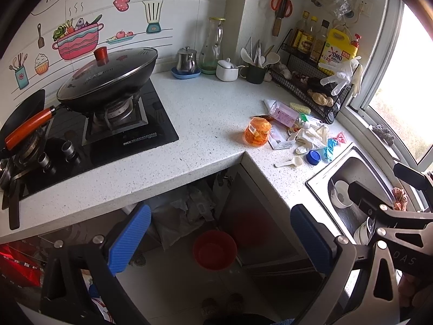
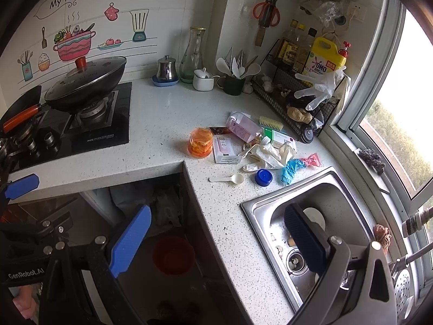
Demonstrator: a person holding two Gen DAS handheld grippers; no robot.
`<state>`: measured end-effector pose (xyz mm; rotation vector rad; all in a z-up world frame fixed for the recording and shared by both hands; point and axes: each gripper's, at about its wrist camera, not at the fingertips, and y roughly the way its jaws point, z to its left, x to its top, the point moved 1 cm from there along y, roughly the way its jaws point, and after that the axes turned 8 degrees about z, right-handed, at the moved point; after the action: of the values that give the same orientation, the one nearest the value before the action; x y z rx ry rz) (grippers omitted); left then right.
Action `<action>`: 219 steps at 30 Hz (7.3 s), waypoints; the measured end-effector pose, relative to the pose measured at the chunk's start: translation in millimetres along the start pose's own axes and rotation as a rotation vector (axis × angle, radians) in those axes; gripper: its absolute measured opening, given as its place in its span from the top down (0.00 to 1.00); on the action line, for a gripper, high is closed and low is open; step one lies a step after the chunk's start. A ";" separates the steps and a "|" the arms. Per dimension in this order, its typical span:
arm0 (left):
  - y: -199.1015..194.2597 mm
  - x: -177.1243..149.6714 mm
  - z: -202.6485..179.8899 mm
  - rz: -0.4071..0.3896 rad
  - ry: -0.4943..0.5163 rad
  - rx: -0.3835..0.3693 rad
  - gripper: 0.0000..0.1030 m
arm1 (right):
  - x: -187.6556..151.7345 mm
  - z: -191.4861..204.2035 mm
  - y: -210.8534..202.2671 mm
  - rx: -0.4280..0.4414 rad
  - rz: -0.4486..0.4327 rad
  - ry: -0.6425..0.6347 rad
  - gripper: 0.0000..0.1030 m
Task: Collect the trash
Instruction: 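Move both tools toward the orange plastic cup on the counter, then close the left tool on the orange plastic cup, then lift the orange cup with the left tool and carry it down toward the red bin, then open the left tool to drop the orange cup into the red bin, then raise both tools back up to the counter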
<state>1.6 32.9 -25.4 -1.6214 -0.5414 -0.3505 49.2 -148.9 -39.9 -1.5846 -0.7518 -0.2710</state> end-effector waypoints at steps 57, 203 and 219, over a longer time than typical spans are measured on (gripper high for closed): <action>320.6 199.3 -95.9 0.415 0.314 -0.068 0.28 | 108.6 -117.4 244.7 -0.001 0.354 0.167 0.03; 566.3 -186.6 57.1 0.611 0.320 -0.178 0.18 | -224.3 93.0 497.9 0.361 0.566 0.121 1.00; 552.1 -199.2 117.6 0.631 0.152 -0.084 0.18 | -210.9 142.3 517.5 0.426 0.595 -0.047 0.99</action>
<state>120.1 87.8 -609.5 -1.7363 0.1141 -0.0214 166.7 -70.9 -599.0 -1.3346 -0.3146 0.3427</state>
